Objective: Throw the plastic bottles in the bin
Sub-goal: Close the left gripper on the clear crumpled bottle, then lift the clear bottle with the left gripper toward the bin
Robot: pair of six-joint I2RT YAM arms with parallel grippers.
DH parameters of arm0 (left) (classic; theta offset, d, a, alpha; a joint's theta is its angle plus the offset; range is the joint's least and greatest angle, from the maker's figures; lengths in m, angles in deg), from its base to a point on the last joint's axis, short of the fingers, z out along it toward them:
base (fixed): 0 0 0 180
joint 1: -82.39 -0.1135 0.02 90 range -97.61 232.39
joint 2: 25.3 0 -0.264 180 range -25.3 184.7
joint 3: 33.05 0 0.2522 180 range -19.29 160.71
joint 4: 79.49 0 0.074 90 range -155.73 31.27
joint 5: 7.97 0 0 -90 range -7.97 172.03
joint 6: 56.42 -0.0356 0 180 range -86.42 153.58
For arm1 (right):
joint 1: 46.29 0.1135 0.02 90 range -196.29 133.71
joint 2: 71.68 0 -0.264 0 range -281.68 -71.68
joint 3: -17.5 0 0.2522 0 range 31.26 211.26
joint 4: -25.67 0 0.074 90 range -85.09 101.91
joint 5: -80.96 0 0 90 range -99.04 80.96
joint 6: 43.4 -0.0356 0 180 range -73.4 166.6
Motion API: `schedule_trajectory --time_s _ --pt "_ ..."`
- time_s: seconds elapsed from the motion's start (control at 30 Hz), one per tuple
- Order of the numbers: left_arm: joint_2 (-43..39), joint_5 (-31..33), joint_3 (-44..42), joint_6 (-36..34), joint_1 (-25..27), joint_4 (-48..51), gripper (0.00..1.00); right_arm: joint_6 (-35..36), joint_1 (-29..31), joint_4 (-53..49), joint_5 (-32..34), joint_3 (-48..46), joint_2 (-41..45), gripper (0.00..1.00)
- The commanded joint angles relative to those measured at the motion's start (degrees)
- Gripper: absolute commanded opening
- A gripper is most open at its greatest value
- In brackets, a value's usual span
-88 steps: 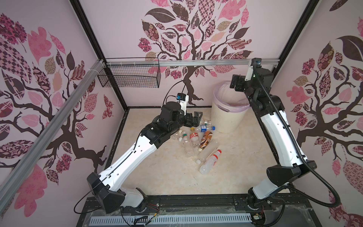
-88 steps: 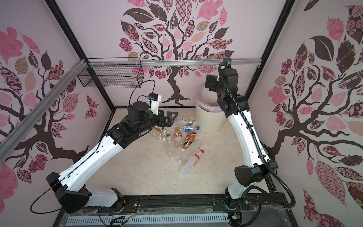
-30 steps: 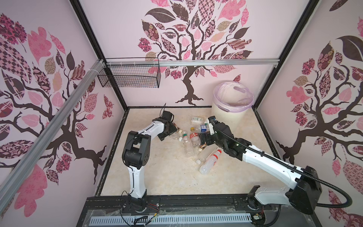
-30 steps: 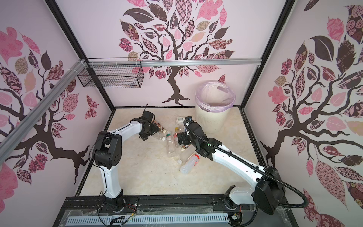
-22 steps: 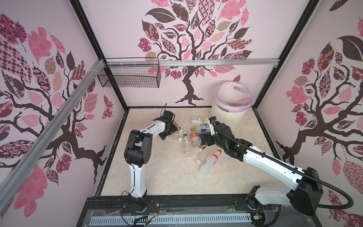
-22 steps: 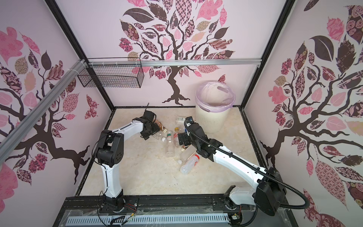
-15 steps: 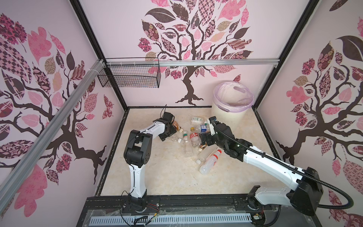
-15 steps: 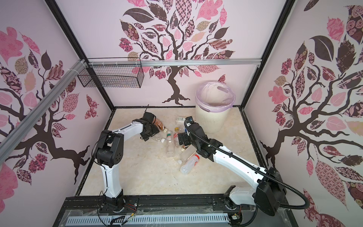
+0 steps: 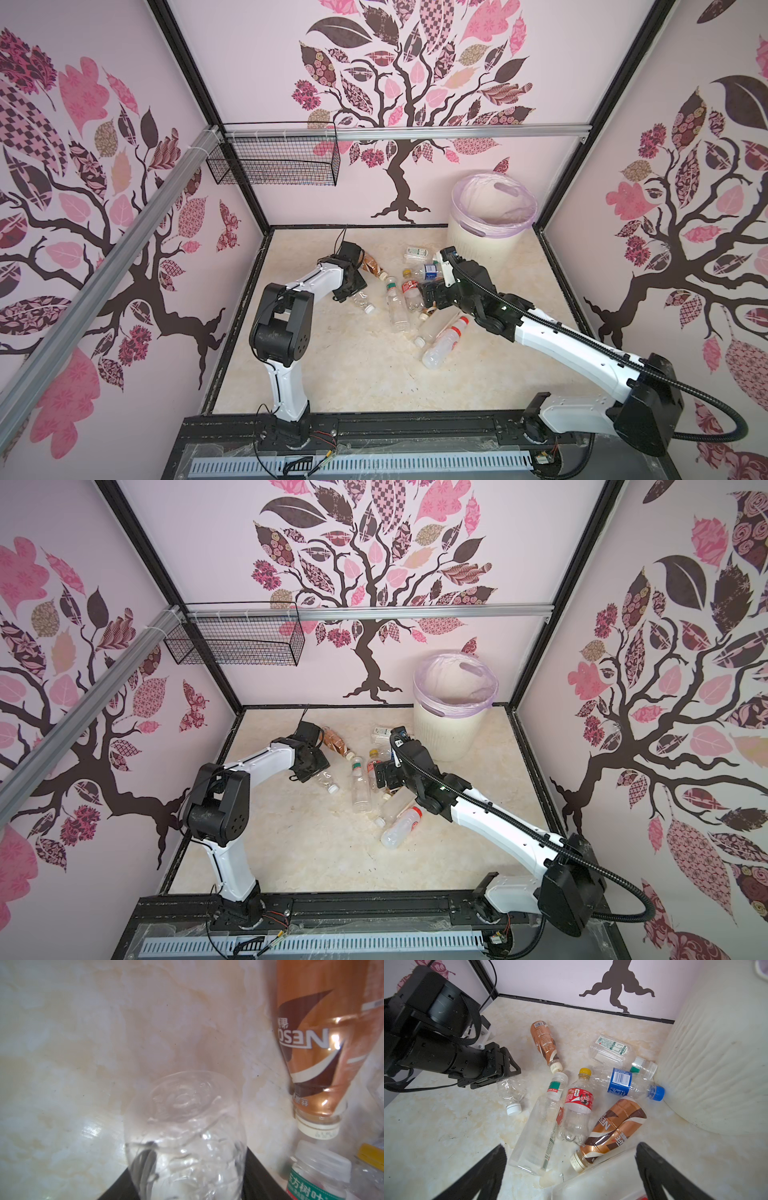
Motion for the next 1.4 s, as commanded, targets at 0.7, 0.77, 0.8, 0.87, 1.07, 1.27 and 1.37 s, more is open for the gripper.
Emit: schedule_trajectory --time_s 0.7,0.77,0.8,0.87,1.07,1.27,1.37 --pt "-16.09 -15.47 2.79 -2.86 3.73 -3.31 0.59 -6.28 -0.06 5.63 -15.42 0.77 -4.41 0.99" --pt "-16.48 -17.1 4.23 -2.68 4.82 -2.6 0.59 -7.11 -0.08 6.38 -17.05 1.41 -5.89 1.0" --pt "-16.67 -17.33 4.73 -2.62 5.35 -2.3 0.6 -7.3 -0.1 6.32 -17.59 1.9 -6.5 1.0" --pt "-17.51 -17.86 5.01 -2.09 6.43 -2.51 0.6 -7.77 -0.11 6.4 -18.47 2.97 -7.66 1.0" --pt "-19.41 -20.79 3.39 1.23 8.14 -4.79 0.6 -8.46 -0.1 7.06 -19.32 5.21 -9.9 0.99" --pt "-21.29 -21.66 1.81 3.59 8.77 -6.6 0.6 -9.37 -0.11 7.43 -19.69 7.48 -12.15 0.99" --pt "-21.58 -21.91 1.79 3.9 9.12 -6.68 0.59 -9.87 -0.06 7.94 -19.84 8.69 -13.27 0.98"
